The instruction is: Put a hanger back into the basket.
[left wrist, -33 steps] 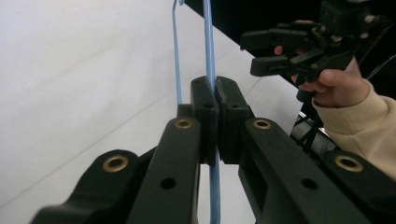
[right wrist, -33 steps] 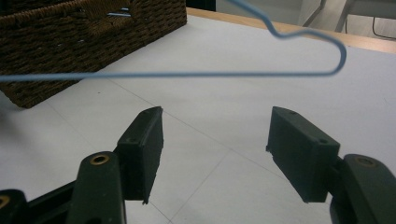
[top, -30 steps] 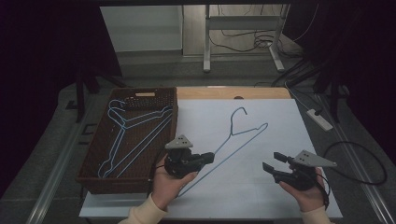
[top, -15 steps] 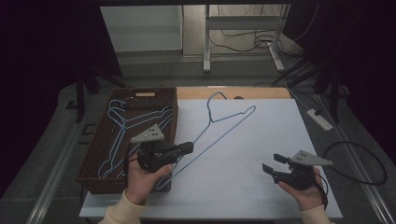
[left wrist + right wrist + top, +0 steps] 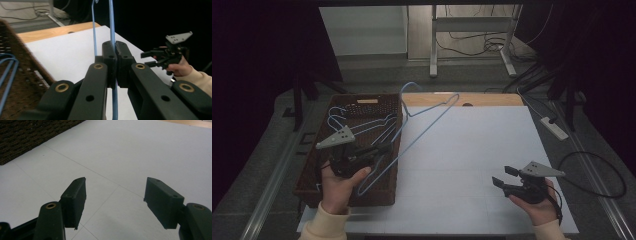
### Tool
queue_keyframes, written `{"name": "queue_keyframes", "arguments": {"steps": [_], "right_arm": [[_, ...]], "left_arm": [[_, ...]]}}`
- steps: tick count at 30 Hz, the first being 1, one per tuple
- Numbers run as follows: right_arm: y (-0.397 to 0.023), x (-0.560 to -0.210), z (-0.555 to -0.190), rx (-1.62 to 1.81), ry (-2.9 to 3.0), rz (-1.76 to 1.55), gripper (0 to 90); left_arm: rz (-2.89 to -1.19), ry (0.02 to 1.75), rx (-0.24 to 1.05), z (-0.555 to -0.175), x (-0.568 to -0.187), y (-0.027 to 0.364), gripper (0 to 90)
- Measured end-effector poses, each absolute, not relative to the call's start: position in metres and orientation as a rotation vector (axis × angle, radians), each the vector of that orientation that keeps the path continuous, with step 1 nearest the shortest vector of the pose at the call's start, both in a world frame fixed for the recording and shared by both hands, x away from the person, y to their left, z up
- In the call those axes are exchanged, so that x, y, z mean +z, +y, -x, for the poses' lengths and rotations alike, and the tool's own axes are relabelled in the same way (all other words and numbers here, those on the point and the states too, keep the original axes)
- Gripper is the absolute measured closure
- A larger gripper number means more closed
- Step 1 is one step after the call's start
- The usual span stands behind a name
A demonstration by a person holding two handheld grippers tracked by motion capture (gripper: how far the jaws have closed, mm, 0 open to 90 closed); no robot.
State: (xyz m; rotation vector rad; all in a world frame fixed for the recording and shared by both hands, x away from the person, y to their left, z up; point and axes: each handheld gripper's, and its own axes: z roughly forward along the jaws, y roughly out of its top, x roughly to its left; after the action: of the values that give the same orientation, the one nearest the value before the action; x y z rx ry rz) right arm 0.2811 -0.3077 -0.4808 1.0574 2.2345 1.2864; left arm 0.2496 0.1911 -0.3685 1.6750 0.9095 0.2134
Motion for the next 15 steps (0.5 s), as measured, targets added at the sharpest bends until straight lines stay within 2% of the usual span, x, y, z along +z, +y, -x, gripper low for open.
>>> {"name": "queue_keyframes", "arguments": {"steps": [15], "right_arm": [[-0.308,-0.482,-0.281,1.264,2.239,-1.057,34.3]], "left_arm": [[-1.643,0.978,0.282,-0.254,-0.368,0.229,87.4]]}}
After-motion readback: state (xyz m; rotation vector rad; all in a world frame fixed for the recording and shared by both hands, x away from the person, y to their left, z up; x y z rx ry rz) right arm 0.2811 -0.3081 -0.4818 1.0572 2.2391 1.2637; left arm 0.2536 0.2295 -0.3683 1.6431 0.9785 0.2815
